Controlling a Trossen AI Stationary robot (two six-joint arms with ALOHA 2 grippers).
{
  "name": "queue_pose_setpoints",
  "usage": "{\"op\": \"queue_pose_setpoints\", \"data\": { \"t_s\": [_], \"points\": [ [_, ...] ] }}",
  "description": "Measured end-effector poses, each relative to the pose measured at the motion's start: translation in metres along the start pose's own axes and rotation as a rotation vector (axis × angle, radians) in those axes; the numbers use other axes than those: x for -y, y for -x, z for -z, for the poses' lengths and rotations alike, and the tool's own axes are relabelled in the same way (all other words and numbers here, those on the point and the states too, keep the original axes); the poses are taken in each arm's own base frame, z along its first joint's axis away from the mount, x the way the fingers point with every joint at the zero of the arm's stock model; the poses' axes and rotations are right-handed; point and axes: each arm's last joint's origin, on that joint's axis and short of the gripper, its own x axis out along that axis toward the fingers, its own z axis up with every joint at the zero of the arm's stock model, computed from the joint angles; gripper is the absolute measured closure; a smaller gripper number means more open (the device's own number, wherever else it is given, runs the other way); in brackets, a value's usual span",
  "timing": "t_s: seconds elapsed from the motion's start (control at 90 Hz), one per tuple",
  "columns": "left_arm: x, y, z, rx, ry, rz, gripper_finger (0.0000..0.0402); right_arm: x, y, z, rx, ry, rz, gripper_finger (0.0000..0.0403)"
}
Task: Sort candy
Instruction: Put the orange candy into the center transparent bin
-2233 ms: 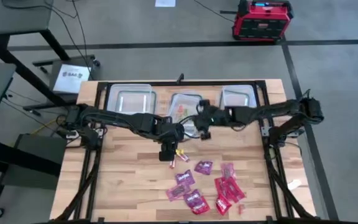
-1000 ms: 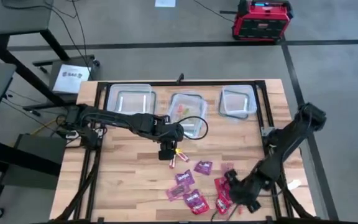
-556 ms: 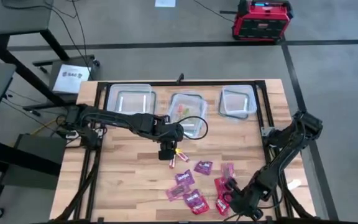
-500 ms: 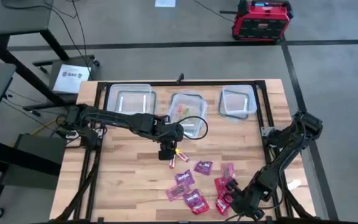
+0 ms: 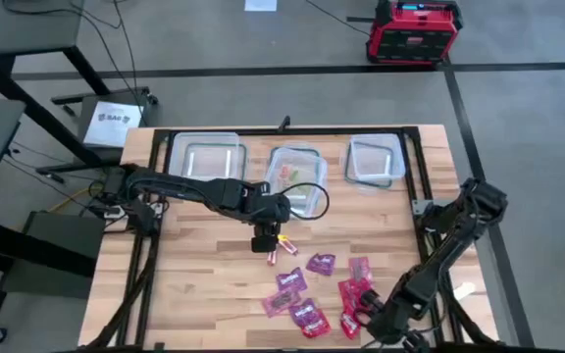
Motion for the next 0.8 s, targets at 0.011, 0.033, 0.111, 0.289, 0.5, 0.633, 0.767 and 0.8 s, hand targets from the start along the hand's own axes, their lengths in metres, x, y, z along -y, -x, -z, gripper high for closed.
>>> {"op": "queue_pose_setpoints", "data": {
  "t_s": [0.011,0.033,0.111,0.289,0.5,0.633,0.767,0.8],
  "points": [
    [0.000,0.000,0.000,0.001,0.000,0.000,0.0268,0.000,0.000,0.000,-0.001,-0.001,-0.005,0.0272],
    [0.000,0.000,0.000,0.002,0.000,0.001,0.0268,0.001,-0.001,-0.001,-0.003,-0.004,-0.014,0.0272],
    [0.000,0.000,0.000,0.001,-0.006,0.001,0.0268,0.004,-0.003,0.000,-0.026,-0.017,-0.040,0.0272],
    [0.001,0.000,0.000,0.002,-0.008,0.002,0.0268,0.012,-0.003,-0.003,-0.028,-0.019,-0.106,0.0272],
    [0.001,0.000,-0.001,0.012,-0.008,0.004,0.0268,0.032,-0.002,-0.005,-0.022,-0.047,-0.035,0.0272],
    [0.002,0.000,0.000,0.004,-0.012,0.003,0.0268,0.035,-0.014,-0.003,-0.059,-0.043,-0.098,0.0272],
    [0.002,0.000,0.000,0.002,-0.017,0.004,0.0268,0.035,-0.017,-0.006,-0.038,-0.029,-0.143,0.0281],
    [0.002,0.000,0.000,0.001,-0.017,0.004,0.0268,0.035,-0.016,-0.006,-0.037,-0.022,-0.143,0.0283]
  ]
}}
